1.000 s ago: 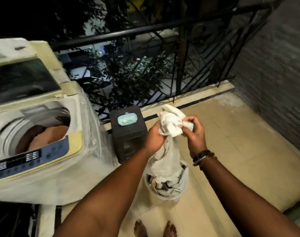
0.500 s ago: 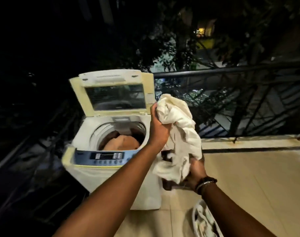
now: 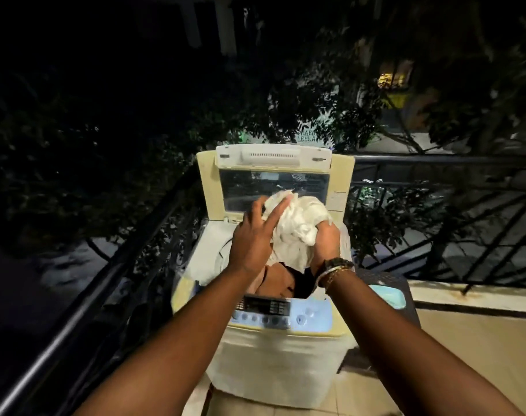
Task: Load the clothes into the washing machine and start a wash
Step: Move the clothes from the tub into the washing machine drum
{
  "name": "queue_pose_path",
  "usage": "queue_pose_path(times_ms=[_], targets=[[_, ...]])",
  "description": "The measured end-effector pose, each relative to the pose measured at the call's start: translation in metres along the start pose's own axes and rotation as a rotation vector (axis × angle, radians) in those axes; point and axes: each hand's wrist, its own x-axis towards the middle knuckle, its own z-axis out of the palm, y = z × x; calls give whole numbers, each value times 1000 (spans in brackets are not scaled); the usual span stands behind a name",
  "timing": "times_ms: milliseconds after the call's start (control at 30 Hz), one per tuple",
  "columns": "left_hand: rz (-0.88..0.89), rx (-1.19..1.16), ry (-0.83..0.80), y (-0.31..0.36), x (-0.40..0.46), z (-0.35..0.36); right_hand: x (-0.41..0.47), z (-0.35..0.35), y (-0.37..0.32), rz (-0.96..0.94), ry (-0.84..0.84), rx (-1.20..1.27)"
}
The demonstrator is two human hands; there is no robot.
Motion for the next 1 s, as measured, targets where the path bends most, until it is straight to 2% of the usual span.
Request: queue_pose_path(times_ms=[133, 233, 333, 400, 467, 633, 800, 1000], targets=[[76, 90, -62, -27, 10, 24, 28, 24, 16, -139, -12, -155], [41, 81, -281, -43, 8, 60, 59, 13, 47, -148, -72, -517], [-48, 105, -574, -64, -13, 97, 82, -13, 86, -6, -268, -937], [-119, 123, -685, -81, -30, 114, 95, -30, 117, 106, -421, -1137], [-176, 150, -759, -93, -39, 127, 107, -43, 142, 149, -514, -1228], [-219, 137, -715, -97, -25, 143, 121, -41, 164, 136, -624, -1330], [-203, 69, -655, -92, -5, 151, 123, -21, 158, 54, -649, -1309], [-119, 0, -584, -98, 11, 151, 109, -35, 128, -11, -463, -1207]])
